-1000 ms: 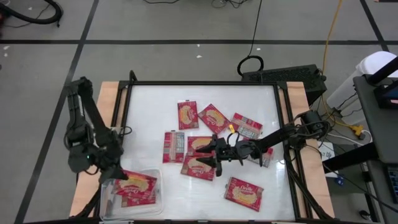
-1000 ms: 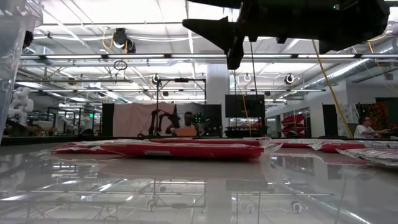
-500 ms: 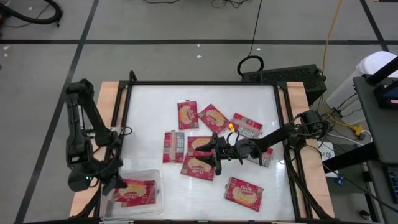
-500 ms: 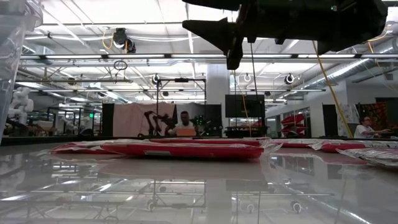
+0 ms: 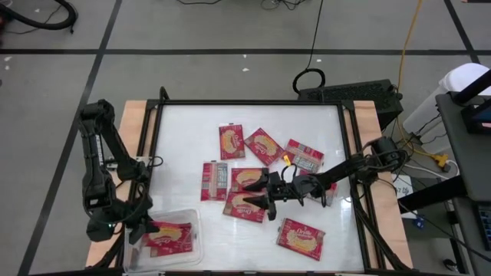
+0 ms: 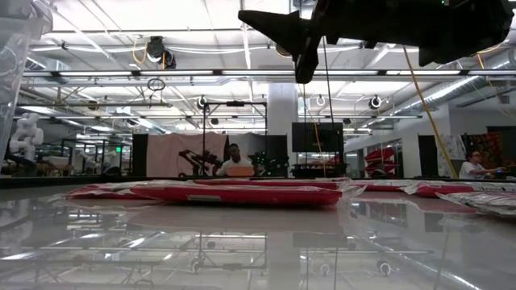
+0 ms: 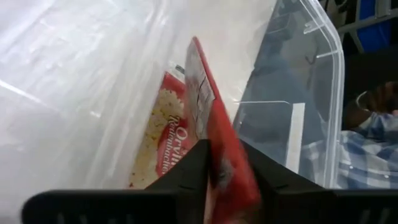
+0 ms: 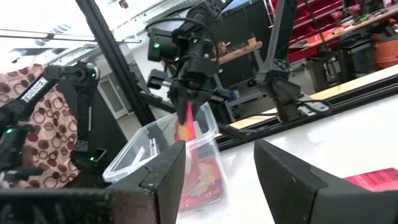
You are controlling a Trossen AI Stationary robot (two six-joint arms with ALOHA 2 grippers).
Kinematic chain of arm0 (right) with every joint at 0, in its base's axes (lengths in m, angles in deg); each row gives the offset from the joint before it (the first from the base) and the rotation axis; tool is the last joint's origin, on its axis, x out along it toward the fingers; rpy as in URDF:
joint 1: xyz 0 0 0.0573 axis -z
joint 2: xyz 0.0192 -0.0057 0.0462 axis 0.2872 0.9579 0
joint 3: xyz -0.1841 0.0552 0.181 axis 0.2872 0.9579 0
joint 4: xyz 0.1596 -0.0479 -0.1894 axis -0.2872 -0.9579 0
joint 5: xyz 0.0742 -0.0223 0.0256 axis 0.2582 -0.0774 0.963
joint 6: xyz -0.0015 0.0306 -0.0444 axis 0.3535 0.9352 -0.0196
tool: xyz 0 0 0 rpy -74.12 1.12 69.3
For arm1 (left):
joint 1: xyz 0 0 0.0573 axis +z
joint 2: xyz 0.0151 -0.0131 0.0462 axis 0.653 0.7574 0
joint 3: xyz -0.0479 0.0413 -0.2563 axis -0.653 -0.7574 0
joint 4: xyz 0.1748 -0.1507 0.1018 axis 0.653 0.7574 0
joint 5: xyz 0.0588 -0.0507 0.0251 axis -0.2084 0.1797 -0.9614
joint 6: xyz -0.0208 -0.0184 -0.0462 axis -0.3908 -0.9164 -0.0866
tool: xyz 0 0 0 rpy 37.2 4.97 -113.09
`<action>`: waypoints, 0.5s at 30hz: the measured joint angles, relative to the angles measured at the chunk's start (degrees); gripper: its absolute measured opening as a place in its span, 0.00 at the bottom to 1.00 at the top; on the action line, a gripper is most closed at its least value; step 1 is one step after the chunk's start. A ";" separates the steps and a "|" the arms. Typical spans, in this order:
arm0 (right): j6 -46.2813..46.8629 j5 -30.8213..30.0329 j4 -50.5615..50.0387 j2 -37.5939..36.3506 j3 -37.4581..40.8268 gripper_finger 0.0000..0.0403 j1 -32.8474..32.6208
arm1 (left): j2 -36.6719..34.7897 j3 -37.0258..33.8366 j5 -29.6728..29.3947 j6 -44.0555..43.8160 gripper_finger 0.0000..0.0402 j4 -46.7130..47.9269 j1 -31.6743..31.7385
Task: Sort popcorn bags into baskets
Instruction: Put the popcorn bag into the transparent bin
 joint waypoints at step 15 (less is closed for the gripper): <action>-0.48 -0.17 1.83 0.02 0.00 0.46 -3.46 | -11.87 0.15 1.96 4.89 0.33 0.99 0.10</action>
